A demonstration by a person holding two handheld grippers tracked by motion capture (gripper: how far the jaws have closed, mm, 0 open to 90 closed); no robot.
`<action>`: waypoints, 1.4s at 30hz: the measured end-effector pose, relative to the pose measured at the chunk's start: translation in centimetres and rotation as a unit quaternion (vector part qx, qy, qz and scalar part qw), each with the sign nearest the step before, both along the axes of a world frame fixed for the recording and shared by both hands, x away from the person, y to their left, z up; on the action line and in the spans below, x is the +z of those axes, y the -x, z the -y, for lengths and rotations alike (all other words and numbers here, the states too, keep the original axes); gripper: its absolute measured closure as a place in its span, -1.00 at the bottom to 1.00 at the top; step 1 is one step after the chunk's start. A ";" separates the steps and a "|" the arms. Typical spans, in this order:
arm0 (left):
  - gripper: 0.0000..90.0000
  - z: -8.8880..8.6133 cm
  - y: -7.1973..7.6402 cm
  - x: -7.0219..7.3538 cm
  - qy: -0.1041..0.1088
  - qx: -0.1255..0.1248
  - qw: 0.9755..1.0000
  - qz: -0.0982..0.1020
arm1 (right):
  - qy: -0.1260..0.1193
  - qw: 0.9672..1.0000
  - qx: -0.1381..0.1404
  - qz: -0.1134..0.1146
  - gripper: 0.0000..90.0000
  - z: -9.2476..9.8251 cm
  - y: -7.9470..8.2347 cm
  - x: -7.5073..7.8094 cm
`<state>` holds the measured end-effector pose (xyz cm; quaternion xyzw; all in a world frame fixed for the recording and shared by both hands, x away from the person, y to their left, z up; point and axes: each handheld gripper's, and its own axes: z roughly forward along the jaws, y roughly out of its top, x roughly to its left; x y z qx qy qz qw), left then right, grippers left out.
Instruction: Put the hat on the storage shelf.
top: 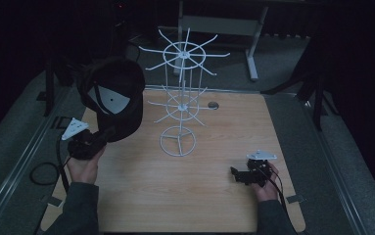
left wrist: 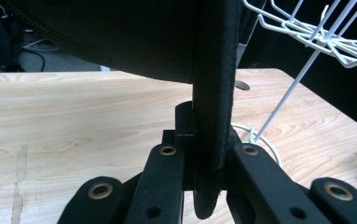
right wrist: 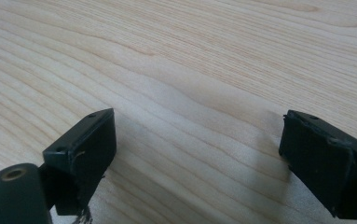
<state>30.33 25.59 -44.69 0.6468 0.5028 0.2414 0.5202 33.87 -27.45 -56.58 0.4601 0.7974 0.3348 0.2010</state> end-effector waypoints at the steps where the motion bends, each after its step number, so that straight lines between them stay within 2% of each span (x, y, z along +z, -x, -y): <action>1: 0.93 0.0 0.0 0.1 -0.001 0.000 1.000 0.001 | 0.000 1.000 0.000 0.000 -0.76 0.0 0.0 0.0; 21: 0.93 0.0 0.4 1.5 -0.015 0.003 1.000 0.020 | 0.000 1.000 0.000 0.000 -0.76 0.0 0.0 0.0; 42: 0.93 1.0 1.2 2.6 -0.037 0.026 0.998 0.040 | 0.000 1.000 0.000 0.000 -0.76 0.0 0.0 0.0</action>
